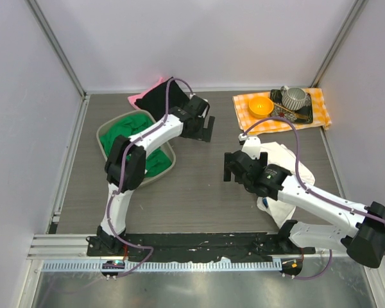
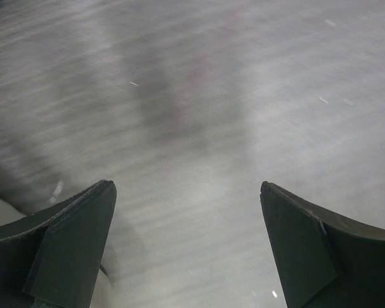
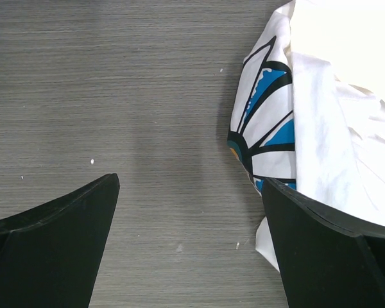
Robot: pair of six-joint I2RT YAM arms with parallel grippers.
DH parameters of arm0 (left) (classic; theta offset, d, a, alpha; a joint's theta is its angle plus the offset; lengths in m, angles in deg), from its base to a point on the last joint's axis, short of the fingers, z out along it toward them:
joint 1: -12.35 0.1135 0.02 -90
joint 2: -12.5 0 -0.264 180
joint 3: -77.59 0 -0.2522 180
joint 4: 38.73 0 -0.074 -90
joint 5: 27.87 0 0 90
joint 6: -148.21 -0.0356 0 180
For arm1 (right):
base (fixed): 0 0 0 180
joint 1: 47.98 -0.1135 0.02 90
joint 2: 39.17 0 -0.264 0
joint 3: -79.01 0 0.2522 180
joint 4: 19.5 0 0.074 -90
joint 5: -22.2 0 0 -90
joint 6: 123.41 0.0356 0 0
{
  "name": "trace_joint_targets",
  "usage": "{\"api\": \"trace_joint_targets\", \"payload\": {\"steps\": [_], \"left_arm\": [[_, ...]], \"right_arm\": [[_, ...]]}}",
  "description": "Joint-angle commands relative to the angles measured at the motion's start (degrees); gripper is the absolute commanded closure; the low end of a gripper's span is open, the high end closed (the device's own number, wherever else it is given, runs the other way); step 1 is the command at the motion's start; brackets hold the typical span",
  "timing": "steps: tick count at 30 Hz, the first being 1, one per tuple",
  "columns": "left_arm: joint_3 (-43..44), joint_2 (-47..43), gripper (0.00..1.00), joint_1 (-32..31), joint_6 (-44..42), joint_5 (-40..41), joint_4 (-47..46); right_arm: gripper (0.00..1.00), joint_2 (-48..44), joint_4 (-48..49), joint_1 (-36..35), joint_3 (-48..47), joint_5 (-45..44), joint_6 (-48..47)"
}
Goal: Fold and stack the t-shirts
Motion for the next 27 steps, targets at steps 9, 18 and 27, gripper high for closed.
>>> {"api": "trace_joint_targets", "payload": {"steps": [9, 18, 27], "left_arm": [[8.3, 9.2, 0.00, 16.3, 1.4, -1.9, 0.4], [-13.2, -4.0, 0.00, 19.0, 2.9, -1.1, -3.7], [-29.8, -19.6, 0.00, 25.8, 3.0, 0.1, -3.0]], "right_arm": [[0.01, -2.7, -1.0, 0.2, 1.9, -1.9, 1.4], [0.00, 0.7, 1.8, 0.1, 0.3, 0.5, 2.0], [0.00, -1.1, 3.7, -0.5, 1.6, 4.1, 3.9]]}}
